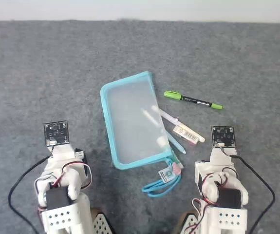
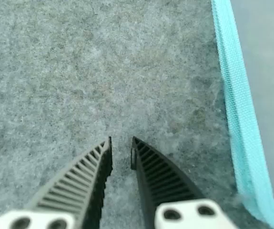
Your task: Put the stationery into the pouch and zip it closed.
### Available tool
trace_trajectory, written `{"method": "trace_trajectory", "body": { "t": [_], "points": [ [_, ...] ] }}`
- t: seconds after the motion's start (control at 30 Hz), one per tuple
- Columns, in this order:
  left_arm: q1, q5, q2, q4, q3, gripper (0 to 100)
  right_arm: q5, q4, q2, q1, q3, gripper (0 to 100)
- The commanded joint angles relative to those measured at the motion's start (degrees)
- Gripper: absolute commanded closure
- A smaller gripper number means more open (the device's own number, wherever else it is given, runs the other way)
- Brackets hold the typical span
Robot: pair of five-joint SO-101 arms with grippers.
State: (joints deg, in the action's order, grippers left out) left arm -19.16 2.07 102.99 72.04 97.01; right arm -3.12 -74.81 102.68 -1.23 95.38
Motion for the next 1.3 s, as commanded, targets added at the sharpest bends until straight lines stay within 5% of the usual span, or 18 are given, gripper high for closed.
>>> {"method": "trace_trajectory", "body": {
  "t": [0.0,0.4,0.67,0.9,1.03,1.27],
  "points": [
    [0.35,-0.35,1.14,0.26,-0.48,94,-0.53,-0.4,1.27,-0.13,1.05,99.1],
    [0.35,-0.35,1.14,0.26,-0.48,94,-0.26,1.1,1.27,0.66,1.05,99.0],
    [0.35,-0.35,1.14,0.26,-0.48,94,-0.53,12.53,1.27,12.62,1.05,99.1],
    [0.35,-0.35,1.14,0.26,-0.48,94,-2.9,26.86,0.75,14.81,0.62,99.0],
    [0.35,-0.35,1.14,0.26,-0.48,94,-11.34,21.49,0.48,13.32,-2.64,99.2],
    [0.35,-0.35,1.14,0.26,-0.48,94,-15.74,10.95,-0.75,14.64,-11.78,96.9]
  ]
}}
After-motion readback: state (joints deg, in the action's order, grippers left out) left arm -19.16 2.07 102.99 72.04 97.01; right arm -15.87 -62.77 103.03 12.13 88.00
